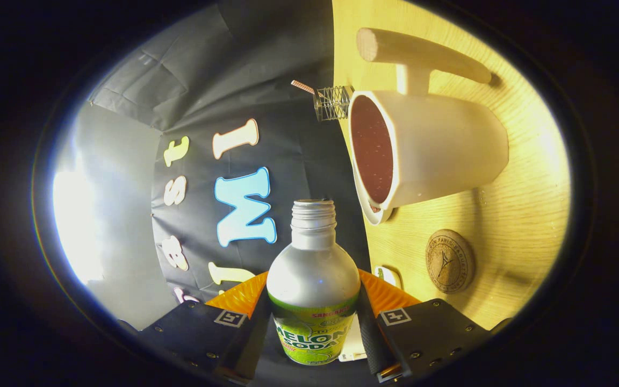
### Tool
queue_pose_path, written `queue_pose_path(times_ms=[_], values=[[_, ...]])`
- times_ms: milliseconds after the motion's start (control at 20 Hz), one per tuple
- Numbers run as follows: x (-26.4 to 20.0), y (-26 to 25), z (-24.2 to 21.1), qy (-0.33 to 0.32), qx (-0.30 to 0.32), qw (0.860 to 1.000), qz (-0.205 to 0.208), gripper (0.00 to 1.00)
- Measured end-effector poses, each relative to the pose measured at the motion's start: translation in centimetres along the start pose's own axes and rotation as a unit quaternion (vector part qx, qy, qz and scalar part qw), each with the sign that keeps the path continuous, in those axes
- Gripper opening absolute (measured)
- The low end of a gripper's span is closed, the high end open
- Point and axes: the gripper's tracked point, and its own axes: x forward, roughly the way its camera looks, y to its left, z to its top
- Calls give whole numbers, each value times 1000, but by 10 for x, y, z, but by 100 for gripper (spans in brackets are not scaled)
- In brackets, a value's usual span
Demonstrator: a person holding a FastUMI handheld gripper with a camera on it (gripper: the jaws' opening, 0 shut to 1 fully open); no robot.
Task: Take the bottle from table, then pour the juice into the cup, finally place the bottle on the coaster
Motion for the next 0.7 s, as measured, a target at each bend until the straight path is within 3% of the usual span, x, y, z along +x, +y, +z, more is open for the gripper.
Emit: queue_pose_path(times_ms=[700], values=[[0,9,-6,-4,20,1000,10,75]])
